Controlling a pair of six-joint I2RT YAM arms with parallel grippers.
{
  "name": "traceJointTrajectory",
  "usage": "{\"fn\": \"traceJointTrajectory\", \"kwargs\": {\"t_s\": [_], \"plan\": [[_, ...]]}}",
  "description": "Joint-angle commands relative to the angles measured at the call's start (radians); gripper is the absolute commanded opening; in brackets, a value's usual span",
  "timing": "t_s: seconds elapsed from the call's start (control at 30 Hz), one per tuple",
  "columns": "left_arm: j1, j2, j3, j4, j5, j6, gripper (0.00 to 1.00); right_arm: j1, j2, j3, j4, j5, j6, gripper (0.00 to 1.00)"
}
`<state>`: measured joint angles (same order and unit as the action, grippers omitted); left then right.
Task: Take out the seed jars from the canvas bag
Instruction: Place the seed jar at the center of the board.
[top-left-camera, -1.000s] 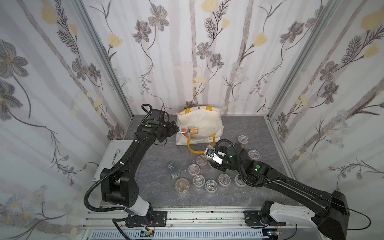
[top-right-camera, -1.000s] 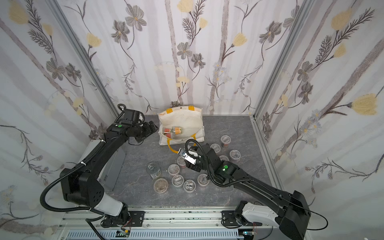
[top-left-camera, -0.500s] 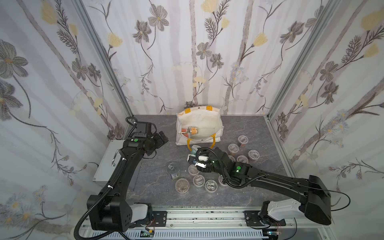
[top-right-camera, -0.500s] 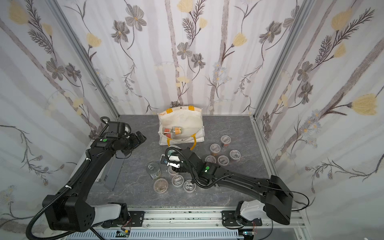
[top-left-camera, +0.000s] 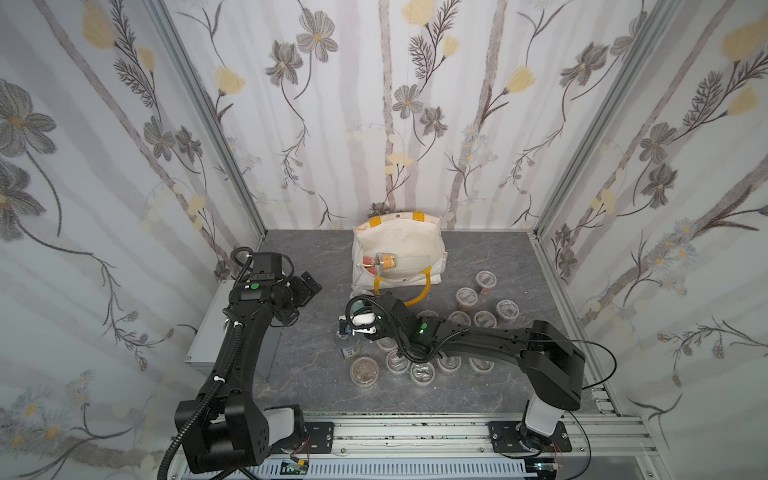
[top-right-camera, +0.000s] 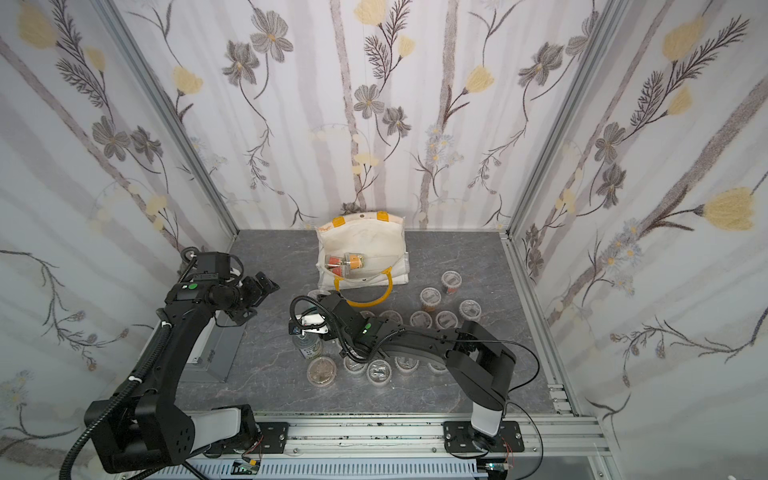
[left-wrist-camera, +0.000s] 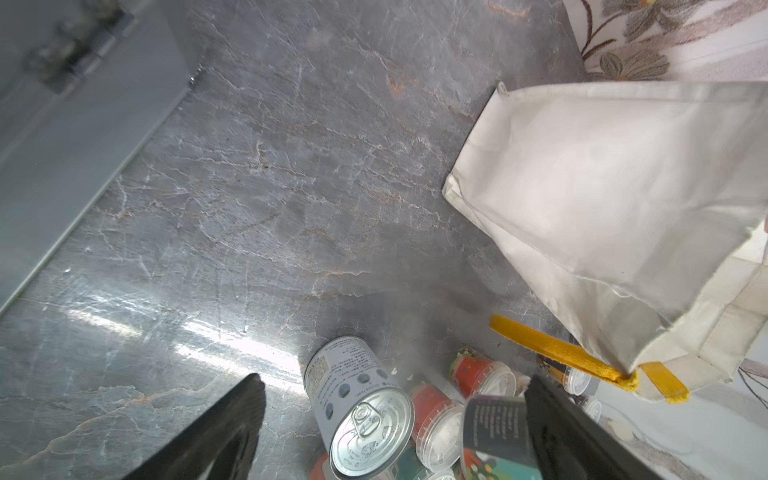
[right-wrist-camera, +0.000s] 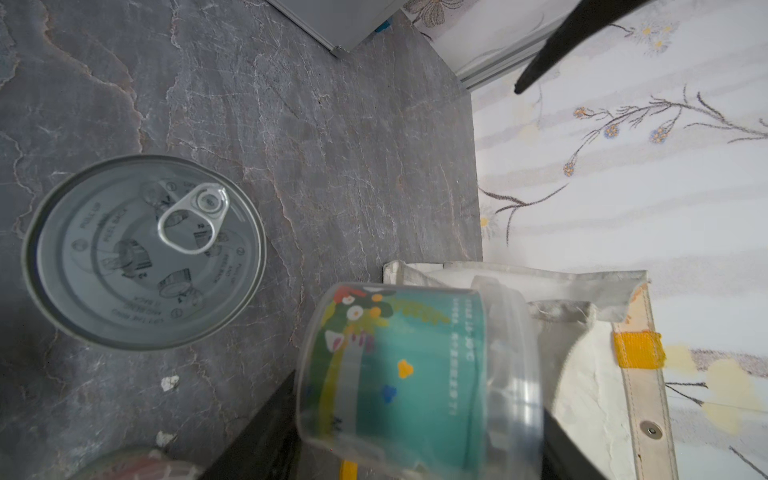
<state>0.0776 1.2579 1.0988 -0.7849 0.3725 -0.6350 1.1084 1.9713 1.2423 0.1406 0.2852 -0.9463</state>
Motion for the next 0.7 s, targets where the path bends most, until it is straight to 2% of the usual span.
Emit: {"fn": "traceJointTrajectory", "kwargs": {"t_s": [0.0, 0.37, 0.67], "plan": [[0.003, 0.024, -0.012, 0.029, 0.050, -0.006, 0.99, -0.019, 0.085, 0.072, -0.041, 0.001, -0.046, 0.59], [0.004, 0.105, -0.016, 0.073, 0.097, -0.002, 0.97, -0.132, 0.234, 0.206, -0.166, -0.044, -0.059, 0.60], [0.003, 0.134, -0.024, 0.107, 0.108, -0.026, 0.96, -0.150, 0.337, 0.281, -0.165, 0.022, -0.065, 0.61]]}}
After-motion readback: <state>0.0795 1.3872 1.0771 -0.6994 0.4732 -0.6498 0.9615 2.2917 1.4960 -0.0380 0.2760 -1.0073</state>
